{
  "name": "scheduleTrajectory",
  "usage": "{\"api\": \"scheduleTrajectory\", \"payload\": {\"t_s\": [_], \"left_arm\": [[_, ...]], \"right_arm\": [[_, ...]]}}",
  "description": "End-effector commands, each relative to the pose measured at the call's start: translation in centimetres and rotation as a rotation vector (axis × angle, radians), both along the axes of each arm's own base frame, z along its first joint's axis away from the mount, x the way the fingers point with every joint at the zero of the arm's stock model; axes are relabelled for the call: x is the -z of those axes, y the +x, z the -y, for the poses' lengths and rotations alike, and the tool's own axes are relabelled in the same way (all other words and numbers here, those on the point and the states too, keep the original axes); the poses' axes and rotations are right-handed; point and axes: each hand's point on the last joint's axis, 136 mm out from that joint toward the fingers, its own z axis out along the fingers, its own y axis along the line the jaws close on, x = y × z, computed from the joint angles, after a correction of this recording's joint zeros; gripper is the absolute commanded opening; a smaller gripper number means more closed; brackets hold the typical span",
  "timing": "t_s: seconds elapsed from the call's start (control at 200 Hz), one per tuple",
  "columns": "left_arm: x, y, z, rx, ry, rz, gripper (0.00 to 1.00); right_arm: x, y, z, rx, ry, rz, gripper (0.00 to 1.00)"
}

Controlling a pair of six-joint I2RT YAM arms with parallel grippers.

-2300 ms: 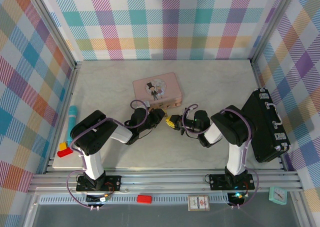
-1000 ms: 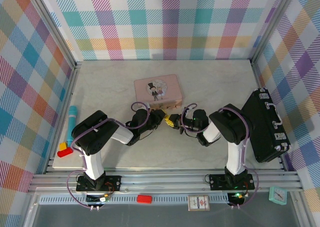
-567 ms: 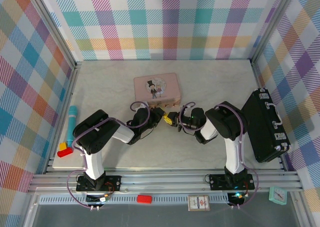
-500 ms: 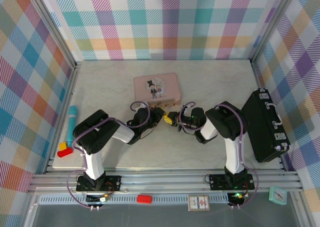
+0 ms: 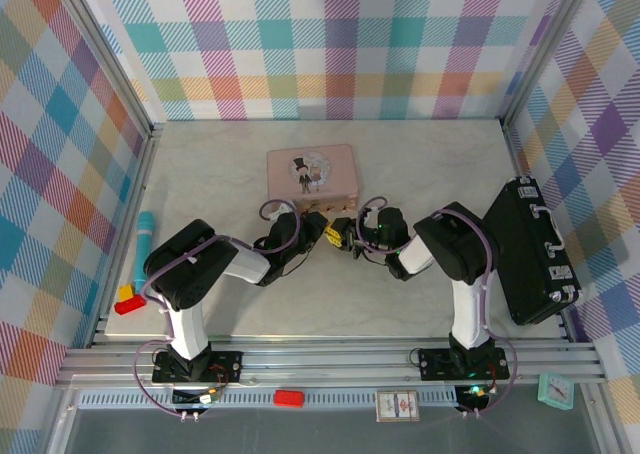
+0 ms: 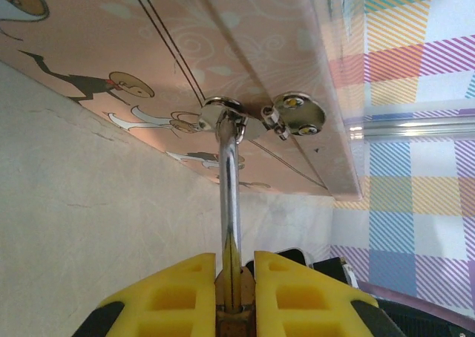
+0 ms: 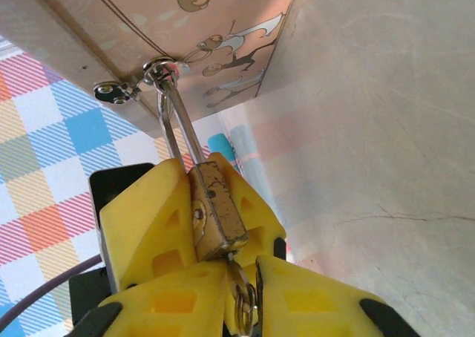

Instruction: Unlock the padlock with the key

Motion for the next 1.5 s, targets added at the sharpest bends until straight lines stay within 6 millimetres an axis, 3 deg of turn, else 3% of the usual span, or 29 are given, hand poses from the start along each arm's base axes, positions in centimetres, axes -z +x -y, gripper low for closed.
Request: {"api": "scheduleTrajectory", "payload": {"t_s": [0.0,0.225,0.315,0.4,0.535,0.7,0.835,1.09,1.205,1.335,1.495], "left_arm": [[-4.2,-4.5,6.6,0.289,-0.100,0.055,0.00],[-3.9,-3.4,6.1,0.264,-0.101,0.056,0.00],[-4.1,-3.3,5.8,0.264,-0.109,0.067,0.00],[-4.0,-3.2,5.3,0.258,-0.107,0.060,0.00],[-3.8,-3.2,5.1,0.254,-0.096,0.055,0.00],[-3.6,-3.1,5.0,0.259,-0.099,0.051,0.00],[-3.8,-3.2,4.9,0.262,-0.102,0.049,0.00],[-3.6,-3.2,4.6,0.293,-0.099,0.038,0.00],[-3.5,-3.0,4.0,0.290,-0.087,0.028,0.00],[-3.1,-3.1,3.7,0.295,-0.071,0.015,0.00],[-3.4,-3.0,3.5,0.301,-0.067,0.019,0.00]], "right_arm": [[-3.7,1.3,-0.8,0.030,0.048,0.124,0.30],[-4.2,-0.5,0.5,0.019,-0.005,0.154,0.49],[-5.3,-1.2,0.9,-0.019,-0.026,0.225,0.57],[-5.9,-1.6,1.9,-0.054,-0.052,0.268,0.58],[-5.2,-2.8,2.9,-0.128,-0.157,0.287,0.60],[-7.0,-3.8,3.5,-0.166,-0.236,0.392,0.60],[-7.2,-4.5,5.1,-0.210,-0.445,0.494,0.57],[-9.5,-5.3,8.0,-0.331,-0.840,0.899,0.58],[-9.6,-6.0,7.7,-0.340,-0.941,1.080,0.53],[-8.6,-8.2,5.5,-0.442,-1.149,1.435,0.52],[-6.1,-8.6,3.9,-0.533,-1.254,1.553,0.51]]}}
